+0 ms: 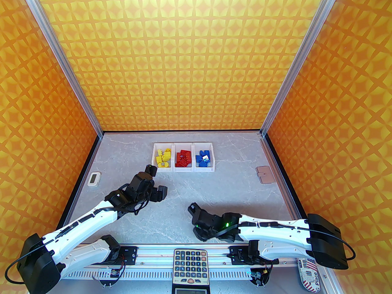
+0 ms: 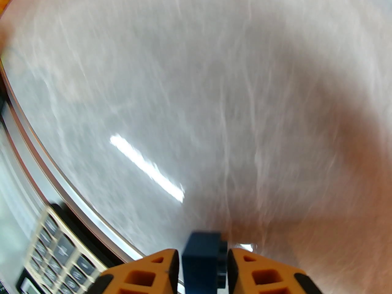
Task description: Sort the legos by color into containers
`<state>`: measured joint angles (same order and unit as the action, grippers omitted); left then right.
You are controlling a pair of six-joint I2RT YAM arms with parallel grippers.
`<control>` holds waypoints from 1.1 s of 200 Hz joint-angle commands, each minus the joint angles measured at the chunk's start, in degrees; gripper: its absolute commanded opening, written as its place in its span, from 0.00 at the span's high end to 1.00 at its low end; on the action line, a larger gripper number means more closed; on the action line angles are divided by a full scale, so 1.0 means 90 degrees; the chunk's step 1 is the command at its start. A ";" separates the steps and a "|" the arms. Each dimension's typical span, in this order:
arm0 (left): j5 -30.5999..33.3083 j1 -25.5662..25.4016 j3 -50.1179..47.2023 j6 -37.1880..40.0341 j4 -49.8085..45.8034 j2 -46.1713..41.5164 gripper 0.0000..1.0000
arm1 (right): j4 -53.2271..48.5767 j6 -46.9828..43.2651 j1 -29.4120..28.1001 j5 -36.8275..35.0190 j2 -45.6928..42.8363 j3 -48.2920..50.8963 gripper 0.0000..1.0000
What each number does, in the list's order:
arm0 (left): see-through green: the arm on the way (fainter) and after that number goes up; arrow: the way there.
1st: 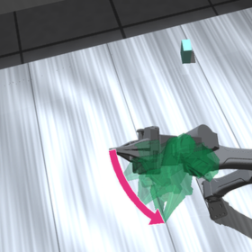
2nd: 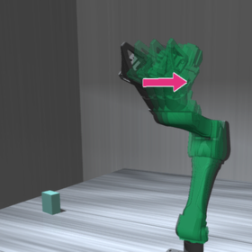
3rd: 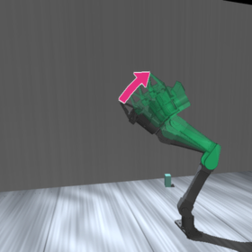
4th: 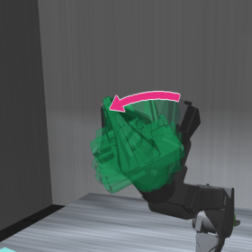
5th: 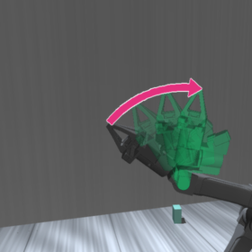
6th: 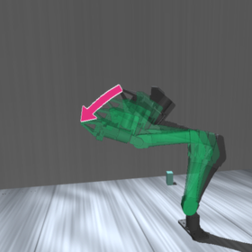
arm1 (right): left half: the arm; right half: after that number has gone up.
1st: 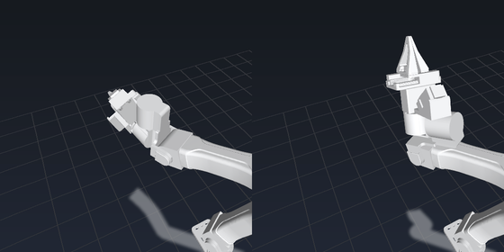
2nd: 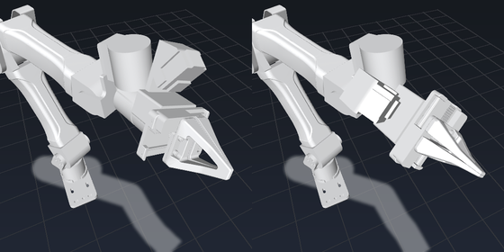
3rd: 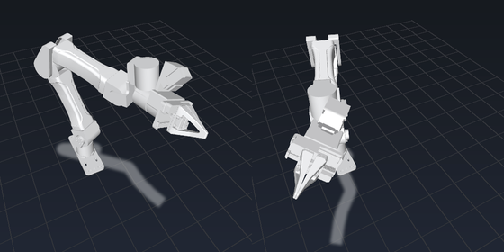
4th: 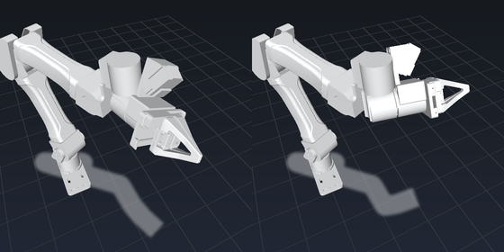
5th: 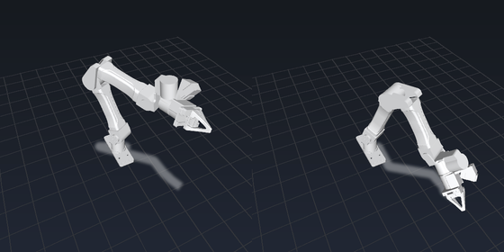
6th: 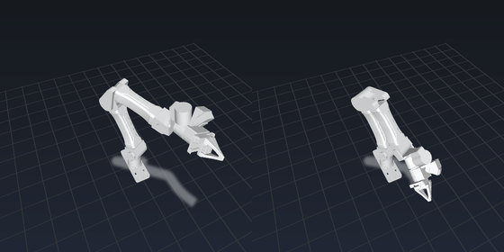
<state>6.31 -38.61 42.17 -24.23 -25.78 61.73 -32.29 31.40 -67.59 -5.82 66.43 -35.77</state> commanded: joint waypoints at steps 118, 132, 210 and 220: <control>0.0119 -0.0059 0.0065 -0.0119 -0.0334 -0.0697 0.18 | -0.0068 -0.0286 0.0232 0.1074 0.0077 0.0312 0.43; 0.0119 -0.0064 0.0080 -0.0120 -0.0310 -0.0635 0.18 | 0.0022 -0.0221 0.0169 0.1028 0.0273 0.0312 0.43; 0.0117 -0.0056 0.0026 -0.0113 -0.0310 -0.0604 0.18 | 0.0171 -0.0086 0.0108 0.0921 0.0617 0.0362 0.75; 0.0115 -0.0056 0.0012 -0.0120 -0.0291 -0.0624 0.18 | 0.0142 -0.0046 0.0113 0.0810 0.0574 0.0351 0.77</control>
<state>6.35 -38.79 42.17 -25.08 -27.81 56.64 -31.22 29.93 -66.32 2.81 71.61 -33.41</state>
